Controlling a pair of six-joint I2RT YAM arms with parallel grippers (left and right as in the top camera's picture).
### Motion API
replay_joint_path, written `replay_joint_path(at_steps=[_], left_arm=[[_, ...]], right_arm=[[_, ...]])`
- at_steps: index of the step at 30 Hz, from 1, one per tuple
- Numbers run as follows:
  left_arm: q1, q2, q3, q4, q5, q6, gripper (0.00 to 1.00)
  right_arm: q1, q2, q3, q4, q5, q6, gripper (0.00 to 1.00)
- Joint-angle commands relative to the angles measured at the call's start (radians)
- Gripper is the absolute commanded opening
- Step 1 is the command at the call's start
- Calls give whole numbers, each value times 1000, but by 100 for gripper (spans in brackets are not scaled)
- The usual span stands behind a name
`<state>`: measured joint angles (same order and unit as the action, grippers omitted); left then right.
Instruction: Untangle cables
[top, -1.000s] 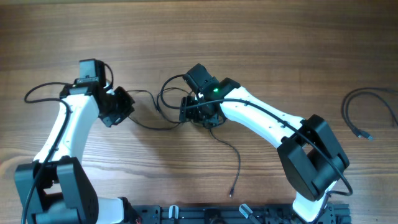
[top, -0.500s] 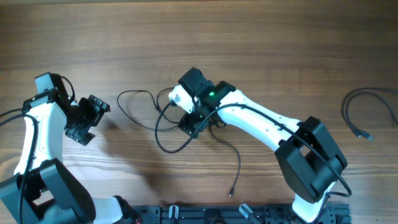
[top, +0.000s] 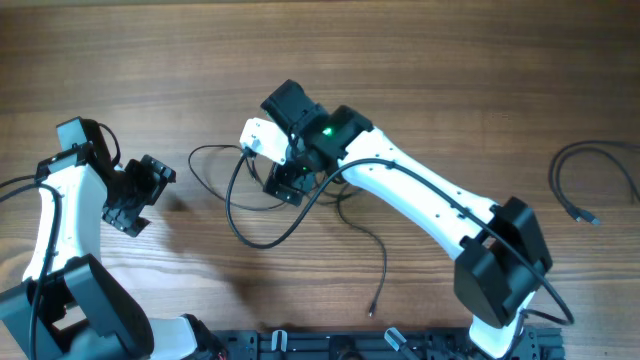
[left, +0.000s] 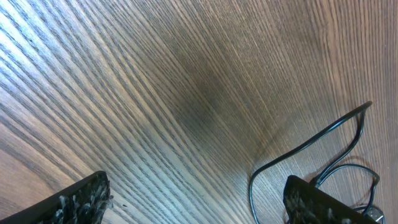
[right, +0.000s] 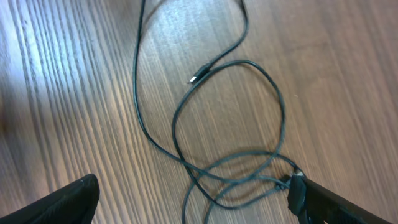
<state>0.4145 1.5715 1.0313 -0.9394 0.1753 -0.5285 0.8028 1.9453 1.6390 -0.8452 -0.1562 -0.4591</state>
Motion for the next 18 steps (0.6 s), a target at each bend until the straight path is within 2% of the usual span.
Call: replay_joint_path(at_steps=[1, 18], left_arm=[[5, -21, 0, -2, -17, 5, 91], [5, -21, 0, -8, -17, 5, 91]], right_arm=[[29, 80, 9, 27, -26, -39, 99], [52, 244, 2, 175, -29, -35, 94]])
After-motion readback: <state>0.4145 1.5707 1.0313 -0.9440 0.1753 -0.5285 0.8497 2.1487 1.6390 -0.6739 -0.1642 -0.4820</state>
